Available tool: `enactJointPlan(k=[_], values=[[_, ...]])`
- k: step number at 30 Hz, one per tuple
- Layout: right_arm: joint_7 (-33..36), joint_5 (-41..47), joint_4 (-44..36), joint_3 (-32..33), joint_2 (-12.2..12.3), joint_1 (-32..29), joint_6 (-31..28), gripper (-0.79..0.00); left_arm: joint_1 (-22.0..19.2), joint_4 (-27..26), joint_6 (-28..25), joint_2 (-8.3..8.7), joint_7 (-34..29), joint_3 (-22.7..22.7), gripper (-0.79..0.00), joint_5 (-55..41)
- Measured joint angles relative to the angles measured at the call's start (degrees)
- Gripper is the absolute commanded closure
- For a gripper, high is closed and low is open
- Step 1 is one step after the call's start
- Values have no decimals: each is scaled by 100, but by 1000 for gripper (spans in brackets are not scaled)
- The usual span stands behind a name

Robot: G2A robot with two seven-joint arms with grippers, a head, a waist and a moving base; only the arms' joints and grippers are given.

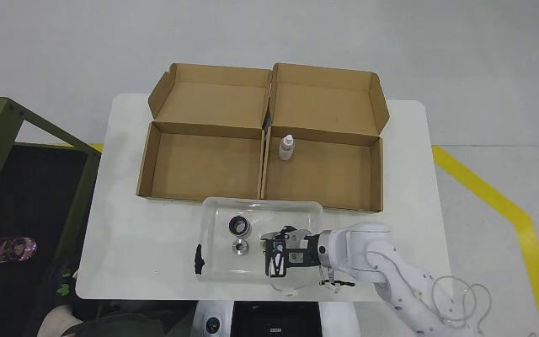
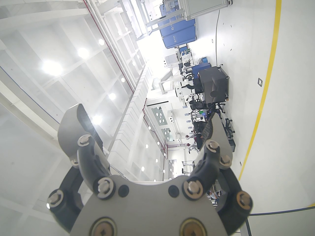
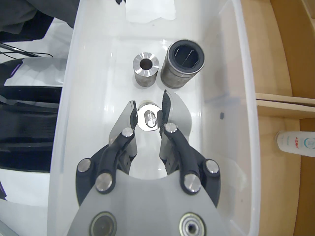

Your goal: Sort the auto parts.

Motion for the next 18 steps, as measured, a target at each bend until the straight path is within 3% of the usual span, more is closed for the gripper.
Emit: enactJointPlan(k=[18], values=[[-1878, -320, -463, 882, 173, -310, -50, 0, 0, 0, 0, 0, 0, 0, -785, 0]])
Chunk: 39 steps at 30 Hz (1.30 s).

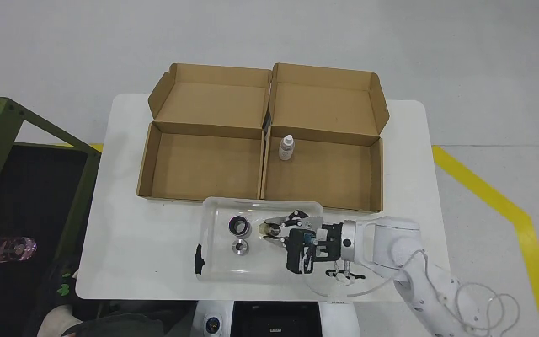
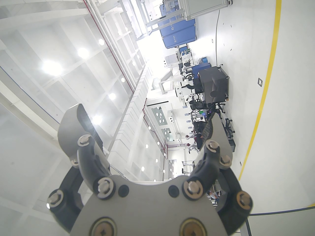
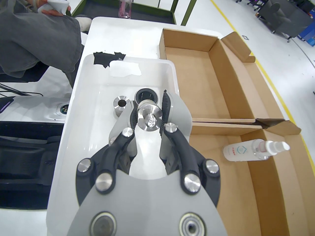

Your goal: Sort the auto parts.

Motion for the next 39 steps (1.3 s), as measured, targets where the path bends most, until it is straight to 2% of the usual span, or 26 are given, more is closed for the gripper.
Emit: enactJointPlan(k=[6, 18, 24, 39], values=[[-237, 119, 29, 262, 31, 30, 54, 0, 0, 0, 0, 0, 0, 0, -785, 0], [-73, 607, 260, 479, 29, 336, 304, 0, 0, 0, 0, 0, 0, 0, -785, 0], [235, 778, 402, 458, 17, 492, 481, 0, 0, 0, 0, 0, 0, 0, -785, 0], [1072, 1299, 1543, -19, -117, 1429, 794, 0, 0, 0, 0, 0, 0, 0, -785, 0]])
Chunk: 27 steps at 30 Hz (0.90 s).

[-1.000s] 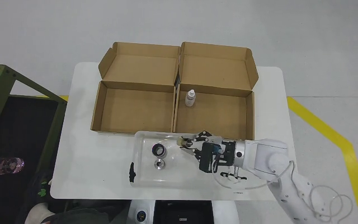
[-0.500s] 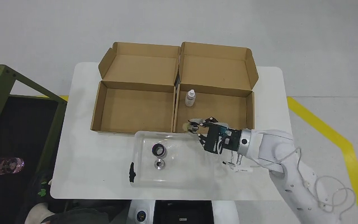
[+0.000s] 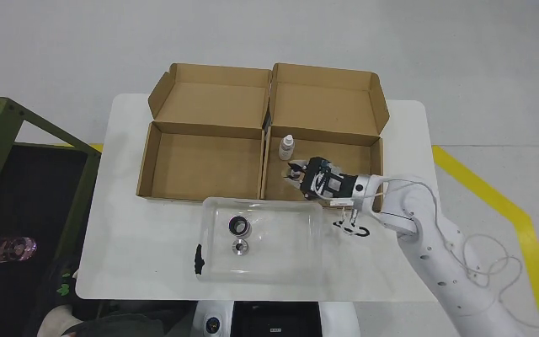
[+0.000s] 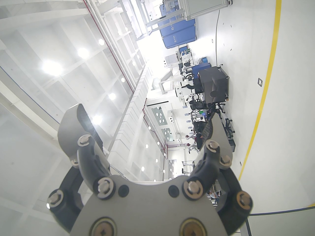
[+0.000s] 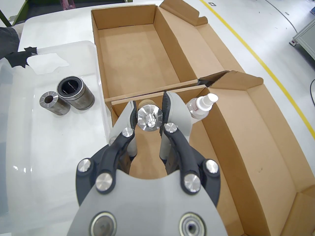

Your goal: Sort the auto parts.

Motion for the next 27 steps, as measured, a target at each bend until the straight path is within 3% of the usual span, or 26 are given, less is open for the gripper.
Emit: enactJointPlan(k=[13, 26, 27], values=[[953, 75, 957, -579, -165, 831, 328, 0, 0, 0, 0, 0, 0, 0, -785, 0], [1376, -93, 1584, -991, -305, 1223, 668, 0, 0, 0, 0, 0, 0, 0, -785, 0], [1391, -112, 1620, -1015, -314, 1246, 685, -31, 0, 0, 0, 0, 0, 0, -785, 0]])
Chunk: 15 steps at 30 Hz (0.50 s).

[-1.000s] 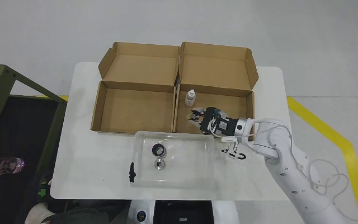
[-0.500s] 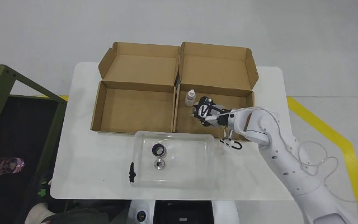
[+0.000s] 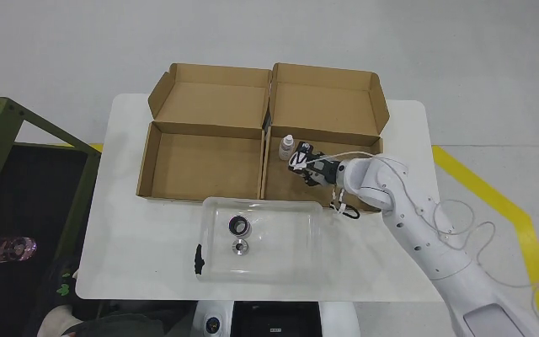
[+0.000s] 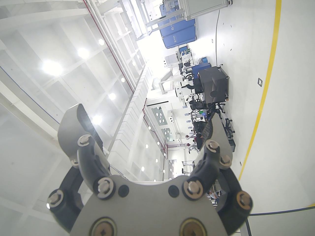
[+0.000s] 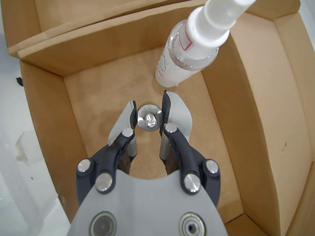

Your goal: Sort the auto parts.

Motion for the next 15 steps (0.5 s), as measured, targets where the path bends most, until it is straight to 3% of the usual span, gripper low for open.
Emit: enactJointPlan(k=[8, 15], values=[[103, -195, 237, -199, -82, 149, 188, -74, 0, 0, 0, 0, 0, 0, -785, 0], [86, -199, 369, -278, -133, 209, 224, -234, 0, 0, 0, 0, 0, 0, -785, 0]])
